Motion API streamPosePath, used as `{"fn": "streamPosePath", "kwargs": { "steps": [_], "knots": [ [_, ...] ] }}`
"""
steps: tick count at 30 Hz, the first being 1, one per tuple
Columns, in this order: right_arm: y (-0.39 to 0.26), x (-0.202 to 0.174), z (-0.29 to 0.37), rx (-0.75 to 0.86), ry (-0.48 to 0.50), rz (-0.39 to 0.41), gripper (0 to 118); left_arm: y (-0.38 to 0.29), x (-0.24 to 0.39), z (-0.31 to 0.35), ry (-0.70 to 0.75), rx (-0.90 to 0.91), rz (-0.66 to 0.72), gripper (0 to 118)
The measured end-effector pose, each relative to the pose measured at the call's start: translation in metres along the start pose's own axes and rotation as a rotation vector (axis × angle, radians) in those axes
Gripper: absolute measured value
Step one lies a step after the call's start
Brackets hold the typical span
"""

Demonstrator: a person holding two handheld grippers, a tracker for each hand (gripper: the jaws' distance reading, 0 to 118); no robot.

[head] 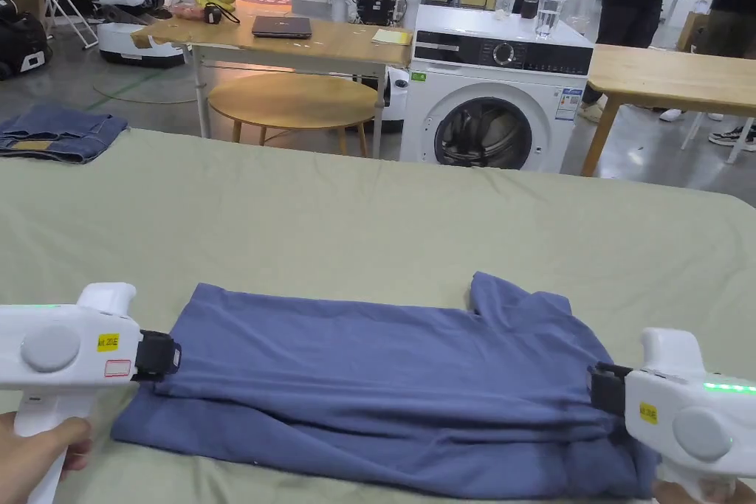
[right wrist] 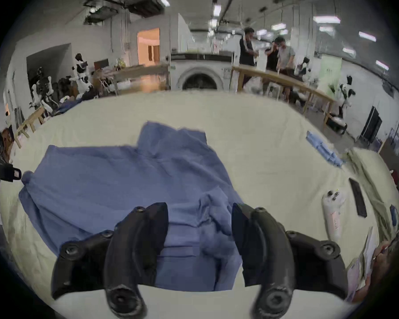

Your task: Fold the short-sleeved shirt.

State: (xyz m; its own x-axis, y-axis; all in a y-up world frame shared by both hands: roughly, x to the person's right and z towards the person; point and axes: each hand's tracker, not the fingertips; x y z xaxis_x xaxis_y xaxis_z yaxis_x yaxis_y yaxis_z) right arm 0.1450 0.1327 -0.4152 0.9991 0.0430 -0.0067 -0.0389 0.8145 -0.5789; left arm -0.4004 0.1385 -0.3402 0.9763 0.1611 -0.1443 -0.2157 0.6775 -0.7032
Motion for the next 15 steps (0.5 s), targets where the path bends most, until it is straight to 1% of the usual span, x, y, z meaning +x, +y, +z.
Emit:
{"fn": "streamPosePath", "kwargs": {
  "steps": [2, 4, 7, 8, 9, 10, 11, 12, 13, 15],
  "knots": [
    [-0.003, -0.012, 0.022, 0.078, 0.018, -0.045, 60, -0.007, 0.009, 0.018, -0.035, 0.091, -0.024, 45],
    [-0.008, -0.020, 0.041, 0.156, 0.040, -0.085, 60, -0.018, 0.022, 0.036, -0.036, 0.179, -0.061, 45],
    [-0.018, -0.041, 0.071, 0.261, 0.065, -0.085, 59, -0.038, 0.043, 0.061, -0.017, 0.329, -0.116, 45],
    [-0.022, -0.048, 0.081, 0.298, 0.064, -0.077, 51, -0.045, 0.051, 0.070, -0.005, 0.384, -0.129, 44],
    [-0.025, -0.057, 0.091, 0.327, 0.061, -0.067, 38, -0.051, 0.055, 0.075, 0.005, 0.421, -0.138, 40],
    [-0.028, -0.063, 0.099, 0.349, 0.064, -0.063, 18, -0.055, 0.060, 0.080, 0.009, 0.439, -0.146, 31],
    [-0.031, -0.068, 0.105, 0.362, 0.063, -0.064, 5, -0.059, 0.066, 0.086, 0.025, 0.458, -0.154, 12],
    [-0.035, -0.073, 0.112, 0.381, 0.065, -0.068, 4, -0.064, 0.072, 0.090, 0.039, 0.475, -0.168, 2],
    [-0.037, -0.075, 0.116, 0.391, 0.080, -0.061, 2, -0.069, 0.075, 0.094, 0.063, 0.492, -0.179, 0],
    [-0.042, -0.081, 0.122, 0.399, 0.082, -0.040, 0, -0.077, 0.079, 0.104, 0.051, 0.496, -0.173, 0]
  ]
}}
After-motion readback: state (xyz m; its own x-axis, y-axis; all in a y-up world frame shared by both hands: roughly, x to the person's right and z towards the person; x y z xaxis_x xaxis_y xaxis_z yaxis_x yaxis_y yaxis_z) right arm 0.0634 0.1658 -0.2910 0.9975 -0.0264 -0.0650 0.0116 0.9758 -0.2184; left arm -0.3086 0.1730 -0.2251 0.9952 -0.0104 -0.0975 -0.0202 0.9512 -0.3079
